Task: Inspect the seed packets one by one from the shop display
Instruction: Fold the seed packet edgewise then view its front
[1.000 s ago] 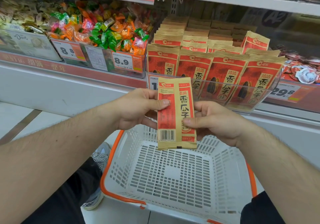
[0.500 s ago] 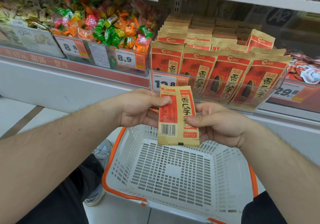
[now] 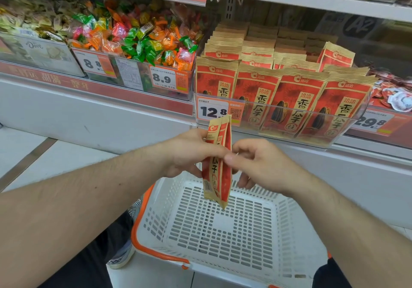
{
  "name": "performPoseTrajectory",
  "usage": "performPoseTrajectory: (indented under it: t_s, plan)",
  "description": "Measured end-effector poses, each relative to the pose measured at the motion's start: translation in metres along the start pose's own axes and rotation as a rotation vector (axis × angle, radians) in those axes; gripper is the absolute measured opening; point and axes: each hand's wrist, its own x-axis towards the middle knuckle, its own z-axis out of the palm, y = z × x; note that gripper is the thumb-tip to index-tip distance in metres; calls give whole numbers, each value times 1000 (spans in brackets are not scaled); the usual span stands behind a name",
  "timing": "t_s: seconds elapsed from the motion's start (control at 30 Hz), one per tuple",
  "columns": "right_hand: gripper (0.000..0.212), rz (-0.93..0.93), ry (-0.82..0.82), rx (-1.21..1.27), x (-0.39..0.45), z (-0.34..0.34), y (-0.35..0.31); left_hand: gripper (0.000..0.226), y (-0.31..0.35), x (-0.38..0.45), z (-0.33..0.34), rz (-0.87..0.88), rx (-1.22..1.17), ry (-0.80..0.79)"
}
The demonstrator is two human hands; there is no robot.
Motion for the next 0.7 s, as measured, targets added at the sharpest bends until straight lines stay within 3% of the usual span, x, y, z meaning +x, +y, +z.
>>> performPoseTrajectory:
  t_s: [0.1,0.2,0.4,0.57,0.7]
  plan:
    - [22,-31,125,47,2,-5,-1,33,-1,-1,3,43,9,-74]
    - [30,-80,139,-24,3,-1,-1,47,-3,1,7,50,-55,-129]
    - [33,-70,40,424,1,-3,-8,31,-3,2,4,119,-216,-402]
    - [32,-67,16,475,0,-4,-7,29,-4,6,4,121,-240,-435]
    - [33,-99,61,359,-2,-4,-10,28,-5,6,4,101,-238,-375]
